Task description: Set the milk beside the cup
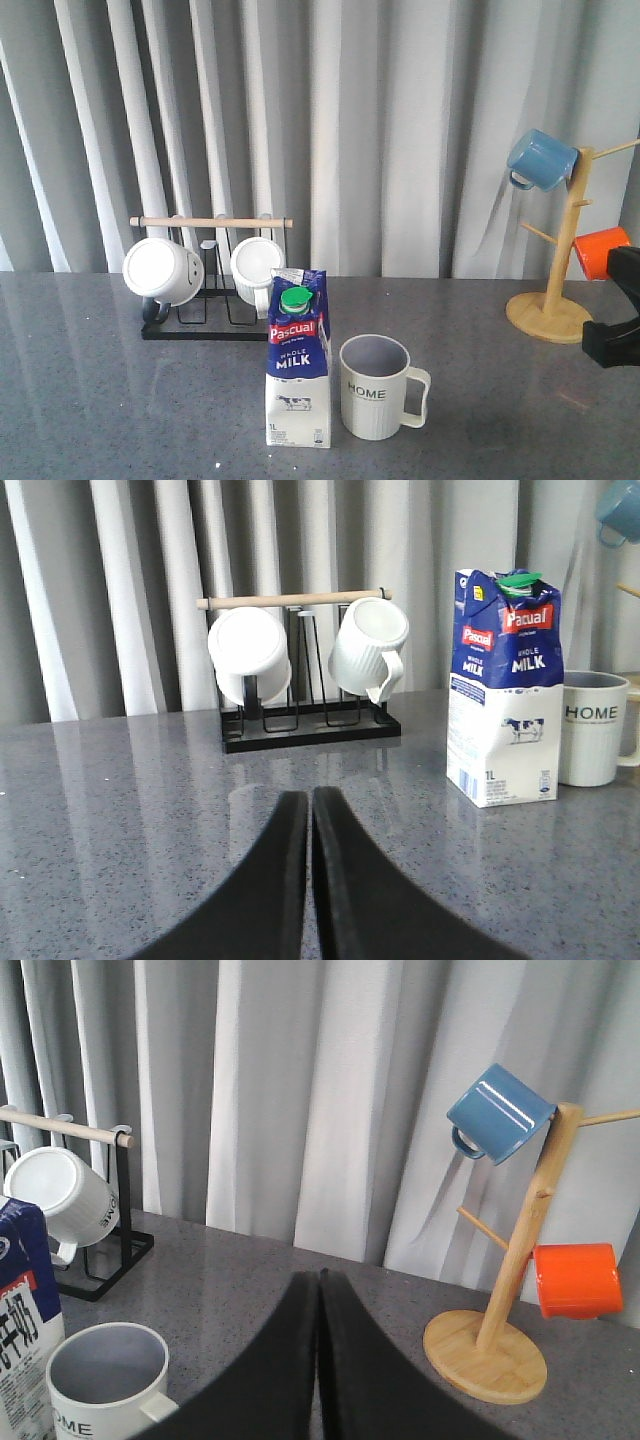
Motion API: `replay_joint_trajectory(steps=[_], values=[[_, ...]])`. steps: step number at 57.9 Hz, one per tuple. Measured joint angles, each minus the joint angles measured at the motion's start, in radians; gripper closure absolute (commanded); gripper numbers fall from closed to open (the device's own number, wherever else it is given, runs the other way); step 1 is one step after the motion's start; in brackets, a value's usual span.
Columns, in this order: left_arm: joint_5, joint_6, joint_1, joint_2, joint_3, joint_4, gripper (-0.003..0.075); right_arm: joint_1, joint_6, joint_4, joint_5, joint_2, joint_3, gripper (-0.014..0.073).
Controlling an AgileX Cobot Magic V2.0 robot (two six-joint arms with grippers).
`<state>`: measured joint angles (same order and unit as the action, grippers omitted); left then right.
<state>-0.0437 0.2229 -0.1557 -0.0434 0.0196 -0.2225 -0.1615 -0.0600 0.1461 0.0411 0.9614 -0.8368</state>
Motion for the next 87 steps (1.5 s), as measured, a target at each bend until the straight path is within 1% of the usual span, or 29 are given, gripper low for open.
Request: replay_joint_trajectory(steps=[4,14,20,31,49,87], values=[[0.030,0.000,0.005,0.042,0.004,0.007,0.0726,0.000,0.000,0.000,0.000,0.000,0.000,0.0602],[0.131,-0.006,0.005,0.055,0.004,0.031,0.0726,0.000,0.000,0.000,-0.001,0.000,0.000,0.0602],[0.166,-0.046,0.025,0.055,0.004,0.065,0.0726,0.000,0.000,0.000,-0.001,0.000,0.000,0.0602],[0.175,-0.118,0.130,0.055,0.004,0.130,0.0726,0.000,0.000,0.000,-0.001,0.000,0.000,0.0602],[0.175,-0.127,0.204,0.055,0.004,0.115,0.0726,0.000,0.000,0.000,-0.001,0.000,0.000,0.0602],[0.176,-0.127,0.214,0.055,0.004,0.112,0.0726,0.000,0.000,-0.001,-0.001,0.000,0.000,0.0602]])
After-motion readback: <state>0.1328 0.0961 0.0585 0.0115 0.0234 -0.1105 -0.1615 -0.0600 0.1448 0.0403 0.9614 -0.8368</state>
